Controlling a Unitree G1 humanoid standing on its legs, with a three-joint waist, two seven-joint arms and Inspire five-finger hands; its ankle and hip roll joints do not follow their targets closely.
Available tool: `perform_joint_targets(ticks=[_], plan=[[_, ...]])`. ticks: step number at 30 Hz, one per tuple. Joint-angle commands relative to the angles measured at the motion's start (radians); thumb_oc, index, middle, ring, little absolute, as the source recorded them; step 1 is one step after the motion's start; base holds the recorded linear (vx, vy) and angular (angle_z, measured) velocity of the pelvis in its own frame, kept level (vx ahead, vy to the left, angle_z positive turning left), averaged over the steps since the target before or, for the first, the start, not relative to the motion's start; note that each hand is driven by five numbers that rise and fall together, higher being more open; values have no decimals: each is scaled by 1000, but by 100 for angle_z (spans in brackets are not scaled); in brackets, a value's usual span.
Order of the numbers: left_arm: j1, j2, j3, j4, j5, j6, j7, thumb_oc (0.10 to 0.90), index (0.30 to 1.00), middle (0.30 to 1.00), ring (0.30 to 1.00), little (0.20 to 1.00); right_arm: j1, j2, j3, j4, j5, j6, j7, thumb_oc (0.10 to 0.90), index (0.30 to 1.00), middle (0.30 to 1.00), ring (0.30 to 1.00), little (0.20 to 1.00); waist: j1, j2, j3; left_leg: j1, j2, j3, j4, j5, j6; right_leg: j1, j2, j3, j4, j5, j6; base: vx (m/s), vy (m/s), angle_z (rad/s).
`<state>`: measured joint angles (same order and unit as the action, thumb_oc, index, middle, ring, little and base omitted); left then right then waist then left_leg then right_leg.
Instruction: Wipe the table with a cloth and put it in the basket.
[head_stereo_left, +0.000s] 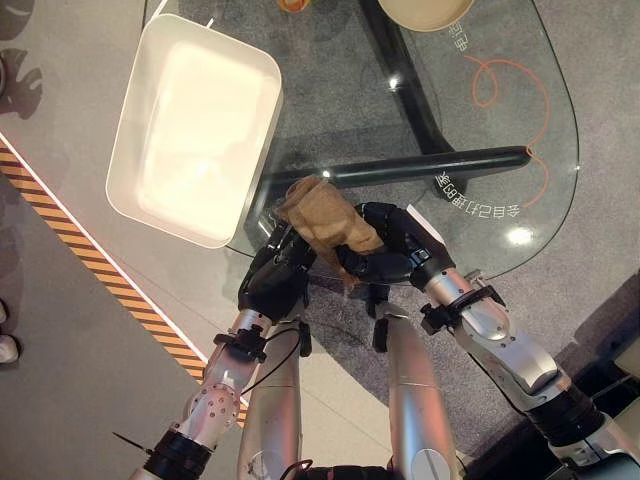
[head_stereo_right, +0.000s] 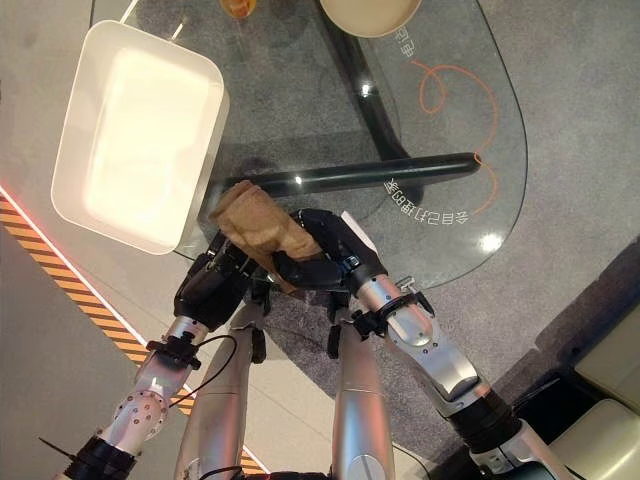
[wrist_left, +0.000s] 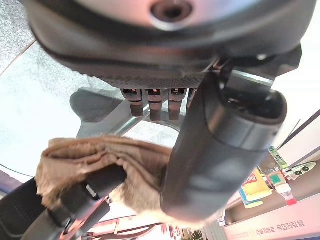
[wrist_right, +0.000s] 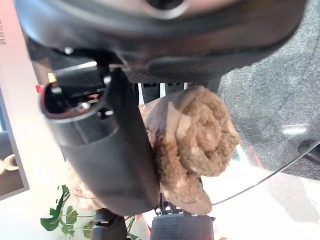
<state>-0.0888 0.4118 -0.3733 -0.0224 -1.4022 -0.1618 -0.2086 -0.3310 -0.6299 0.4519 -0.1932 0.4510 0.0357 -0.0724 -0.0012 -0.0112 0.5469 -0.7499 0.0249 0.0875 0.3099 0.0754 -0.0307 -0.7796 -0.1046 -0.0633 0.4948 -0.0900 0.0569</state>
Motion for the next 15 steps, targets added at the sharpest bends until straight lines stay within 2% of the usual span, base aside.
perform_joint_targets(ticks=[1, 8, 13, 14, 15], plan=[[-8, -8, -19, -161, 18, -20, -121, 800, 900, 900, 900, 900, -46, 20, 35, -164, 5, -68, -16, 100, 300, 300, 300, 200, -14, 13, -27, 9, -83, 33, 105, -152, 36, 24, 52, -76, -131, 87, 10, 0, 0, 0], [-14, -10, -29, -162, 43, -16, -136, 800, 900, 900, 900, 900, -27, 46, 9, -139, 40, -79, -84, 100, 300, 300, 300, 200, -18, 13, -27, 19, -81, 39, 97, -152, 39, 26, 52, -73, -132, 89, 12, 0, 0, 0], [-15, -14, -24, -157, 42, -17, -130, 800, 900, 900, 900, 900, -14, 68, -18, -127, 72, -116, -147, 100, 300, 300, 300, 200, -21, 13, -27, 24, -83, 41, 92, -154, 42, 27, 53, -71, -133, 90, 13, -13, 1, 0], [-33, -15, -17, -159, 45, -15, -126, 800, 900, 900, 900, 900, -29, 72, -28, -128, 73, -121, -158, 100, 300, 300, 300, 200, -24, 10, -27, -7, -86, 48, 81, -119, 47, -2, 51, -72, -146, 123, 6, 0, 0, 0], [-13, -19, -20, -162, 51, -14, -123, 800, 900, 900, 900, 900, -8, 86, -34, -128, 75, -134, -178, 100, 300, 300, 300, 200, -22, 13, -27, 26, -84, 41, 88, -153, 42, 28, 56, -68, -134, 91, 13, -65, -5, 1]])
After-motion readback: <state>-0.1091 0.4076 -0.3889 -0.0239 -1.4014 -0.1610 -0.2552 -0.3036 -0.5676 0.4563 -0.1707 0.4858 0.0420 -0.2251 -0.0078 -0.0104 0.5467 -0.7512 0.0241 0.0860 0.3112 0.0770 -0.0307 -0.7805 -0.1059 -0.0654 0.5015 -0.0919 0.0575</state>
